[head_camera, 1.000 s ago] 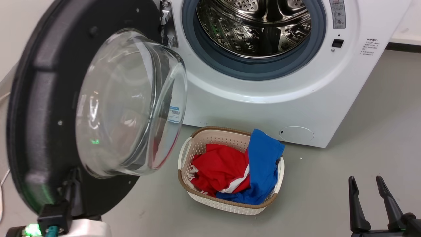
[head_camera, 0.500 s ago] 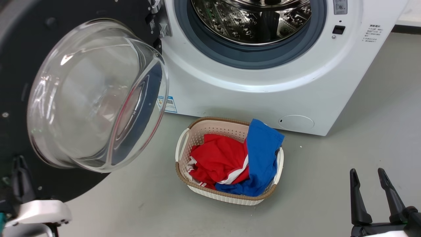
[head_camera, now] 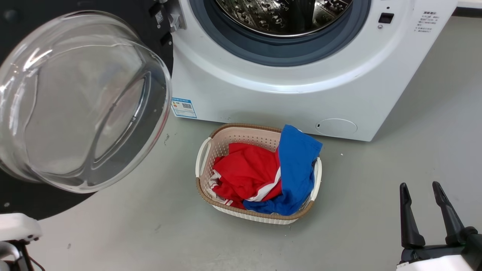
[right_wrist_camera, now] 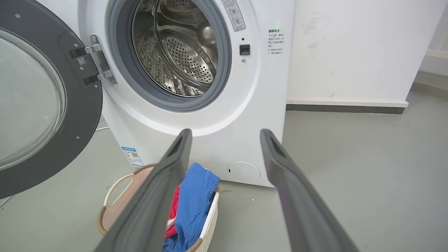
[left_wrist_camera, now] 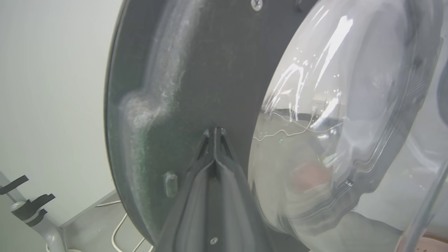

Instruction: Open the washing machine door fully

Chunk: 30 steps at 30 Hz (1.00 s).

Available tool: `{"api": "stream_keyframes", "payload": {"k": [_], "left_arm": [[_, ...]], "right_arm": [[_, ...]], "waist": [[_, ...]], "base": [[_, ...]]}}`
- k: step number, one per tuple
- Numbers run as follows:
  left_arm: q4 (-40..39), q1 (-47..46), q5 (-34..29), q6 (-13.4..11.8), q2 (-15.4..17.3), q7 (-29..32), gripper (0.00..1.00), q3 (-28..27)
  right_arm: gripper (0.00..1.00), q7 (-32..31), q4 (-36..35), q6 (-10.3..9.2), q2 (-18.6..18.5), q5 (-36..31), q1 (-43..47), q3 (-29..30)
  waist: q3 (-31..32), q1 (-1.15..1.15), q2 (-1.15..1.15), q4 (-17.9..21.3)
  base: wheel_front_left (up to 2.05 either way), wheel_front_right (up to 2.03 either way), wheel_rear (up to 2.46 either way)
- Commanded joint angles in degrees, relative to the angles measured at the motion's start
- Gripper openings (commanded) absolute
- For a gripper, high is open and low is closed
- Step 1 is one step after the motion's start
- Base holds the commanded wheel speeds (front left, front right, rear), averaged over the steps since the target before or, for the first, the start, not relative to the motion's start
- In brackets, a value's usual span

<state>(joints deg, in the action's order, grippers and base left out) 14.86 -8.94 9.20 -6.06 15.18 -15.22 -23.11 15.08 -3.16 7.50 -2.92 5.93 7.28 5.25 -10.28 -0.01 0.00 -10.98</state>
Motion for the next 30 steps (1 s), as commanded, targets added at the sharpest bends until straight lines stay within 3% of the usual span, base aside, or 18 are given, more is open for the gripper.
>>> {"api": "stream_keyframes", "payload": {"k": [1, 20, 25, 30], "left_arm": [[0.9, -1.3, 0.1, 0.2, 0.7, 0.1, 0.00, -1.2], [11.7, -7.1, -1.1, 3.7, 5.2, 0.1, 0.00, -6.5], [11.5, -7.0, -3.5, 5.9, 5.8, 0.1, 0.00, -5.8], [7.9, -4.7, -5.6, 6.9, 4.3, 0.1, 0.00, -4.6]], "right_arm": [[1.00, 0.1, -0.1, -0.01, 0.1, -0.2, -0.7, 0.0], [1.00, 0.1, 0.1, -0.01, 0.1, -0.8, -2.1, -0.1], [1.00, 0.1, 0.7, -0.01, 0.1, -0.2, -1.7, -0.1], [1.00, 0.1, 1.1, -0.01, 0.1, 0.4, -1.0, 0.0]], "waist": [[-0.4, 0.01, 0.00, 0.3], [-2.0, 0.01, 0.00, 2.4], [-0.6, 0.01, 0.00, 2.4], [1.3, 0.01, 0.00, 2.3]], "base": [[0.00, 0.00, 0.00], [0.00, 0.00, 0.00], [0.00, 0.00, 0.00], [0.00, 0.00, 0.00]]}}
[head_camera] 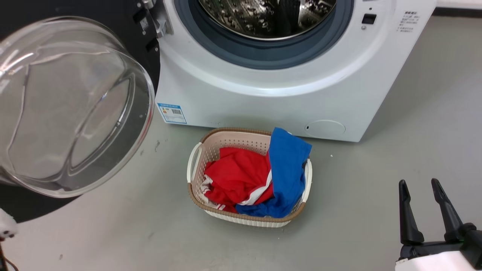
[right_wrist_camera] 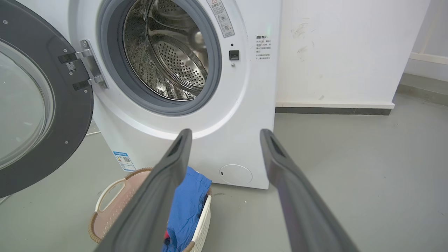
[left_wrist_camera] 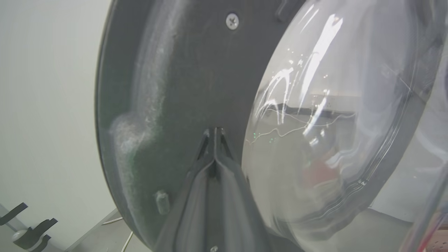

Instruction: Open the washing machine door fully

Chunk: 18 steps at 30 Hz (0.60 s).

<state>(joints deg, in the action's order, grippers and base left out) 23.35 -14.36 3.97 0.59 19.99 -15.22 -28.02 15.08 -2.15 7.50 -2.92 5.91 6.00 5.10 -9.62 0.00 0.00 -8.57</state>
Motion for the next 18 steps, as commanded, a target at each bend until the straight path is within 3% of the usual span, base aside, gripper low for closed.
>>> {"api": "stream_keyframes", "payload": {"k": [1, 5, 12, 18], "left_arm": [[-1.4, 1.1, -0.8, 0.5, -0.6, 0.1, 0.00, 0.5], [-4.6, 2.2, -2.0, 0.9, -1.6, 0.1, 0.00, 1.8], [-18.4, 6.7, -5.0, 1.4, -6.3, 0.1, 0.00, 8.4], [-24.7, 9.8, -6.4, 1.8, -9.1, 0.1, 0.00, 13.1]], "right_arm": [[1.00, 0.1, 0.2, -0.01, 0.1, 0.6, 0.5, 0.2], [1.00, 0.1, 0.4, -0.01, 0.1, 0.7, 1.2, 0.2], [1.00, 0.1, 0.3, -0.01, 0.1, 1.3, 2.6, 0.4], [1.00, 0.1, -0.8, -0.01, 0.1, 0.9, 3.3, 0.7]], "waist": [[1.1, 0.00, 0.00, -0.1], [2.5, 0.00, 0.00, -0.3], [6.1, 0.00, 0.00, 0.0], [7.6, 0.00, 0.00, 0.9]], "base": [[0.00, 0.00, 0.00], [0.00, 0.00, 0.00], [0.00, 0.00, 0.00], [0.00, 0.00, 0.00]]}}
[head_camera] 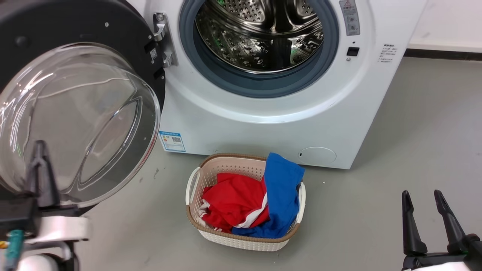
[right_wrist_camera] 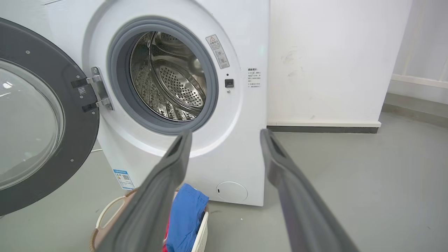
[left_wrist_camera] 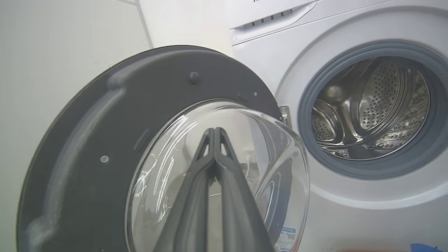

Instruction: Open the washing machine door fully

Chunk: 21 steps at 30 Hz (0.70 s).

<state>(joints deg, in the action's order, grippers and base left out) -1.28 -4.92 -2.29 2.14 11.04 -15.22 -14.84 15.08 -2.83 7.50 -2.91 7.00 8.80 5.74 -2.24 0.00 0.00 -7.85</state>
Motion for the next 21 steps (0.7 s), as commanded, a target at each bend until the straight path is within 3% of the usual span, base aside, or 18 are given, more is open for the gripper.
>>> {"api": "stream_keyframes", "payload": {"k": [1, 17, 18, 19, 21], "left_arm": [[-0.6, 0.8, 0.0, 0.4, -0.7, 0.1, 0.00, 0.9], [2.3, 5.2, 2.1, 3.8, -5.6, 0.1, 0.03, 15.5], [2.7, 5.4, 2.3, 3.9, -5.7, 0.1, 0.43, 16.2], [2.9, 5.5, 2.6, 4.1, -5.8, 0.1, 1.00, 16.8], [3.8, 6.0, 3.0, 4.2, -6.0, 0.1, 1.00, 18.0]], "right_arm": [[1.00, 0.1, -0.3, -0.01, 0.1, -0.2, 0.7, 0.2], [1.00, 0.1, -1.3, -0.01, 0.1, -0.2, 2.6, 0.4], [1.00, 0.1, -1.3, 0.00, 0.1, -0.2, 2.7, 0.4], [1.00, 0.1, -1.3, -0.01, 0.1, -0.2, 2.9, 0.5], [1.00, 0.1, -1.2, -0.01, 0.1, -0.1, 3.2, 0.7]], "waist": [[0.5, 0.00, 0.00, 0.4], [2.4, 0.00, 0.00, 2.8], [2.5, 0.00, 0.00, 2.8], [2.6, 0.00, 0.00, 2.9], [2.8, 0.00, 0.00, 2.9]], "base": [[0.00, 0.00, 0.00], [0.00, 0.00, 0.00], [0.00, 0.00, 0.00], [0.00, 0.00, 0.00], [0.00, 0.00, 0.00]]}}
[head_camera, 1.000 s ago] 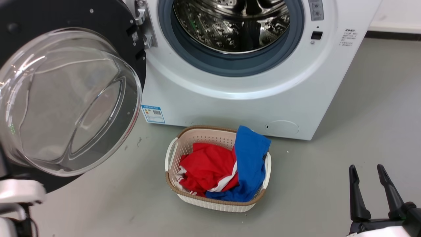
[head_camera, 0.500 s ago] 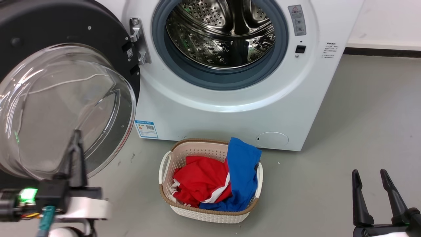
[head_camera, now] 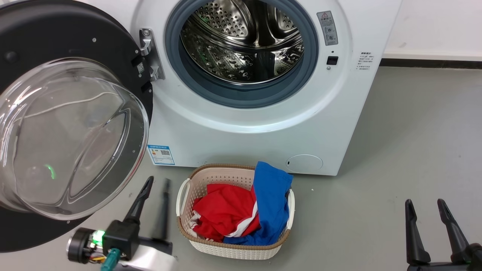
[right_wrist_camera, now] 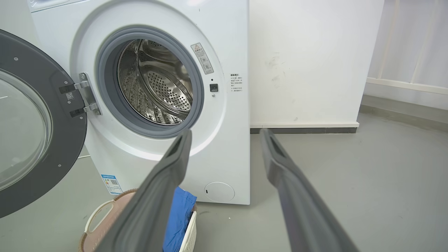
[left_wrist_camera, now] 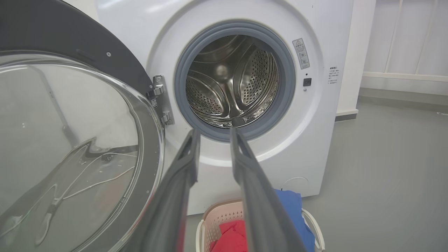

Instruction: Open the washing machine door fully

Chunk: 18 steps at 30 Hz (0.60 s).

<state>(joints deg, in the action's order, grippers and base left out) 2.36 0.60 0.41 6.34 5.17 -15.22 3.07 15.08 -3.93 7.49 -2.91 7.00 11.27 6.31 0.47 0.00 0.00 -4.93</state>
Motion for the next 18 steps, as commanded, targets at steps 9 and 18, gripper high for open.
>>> {"api": "stream_keyframes", "payload": {"k": [9, 18], "left_arm": [[1.8, 2.7, 0.4, -1.3, -0.7, 0.1, 1.00, 1.2], [2.7, 4.7, 1.2, -3.7, -1.2, 0.1, 1.00, 0.2]], "right_arm": [[1.00, 0.1, 0.2, 0.00, 0.1, 0.4, 1.6, 0.2], [1.00, 0.1, 0.8, 0.00, 0.1, 0.9, 2.6, 0.4]], "waist": [[0.7, 0.00, 0.00, 0.1], [1.1, 0.00, 0.00, 0.0]], "base": [[0.00, 0.00, 0.00], [0.00, 0.00, 0.00]]}}
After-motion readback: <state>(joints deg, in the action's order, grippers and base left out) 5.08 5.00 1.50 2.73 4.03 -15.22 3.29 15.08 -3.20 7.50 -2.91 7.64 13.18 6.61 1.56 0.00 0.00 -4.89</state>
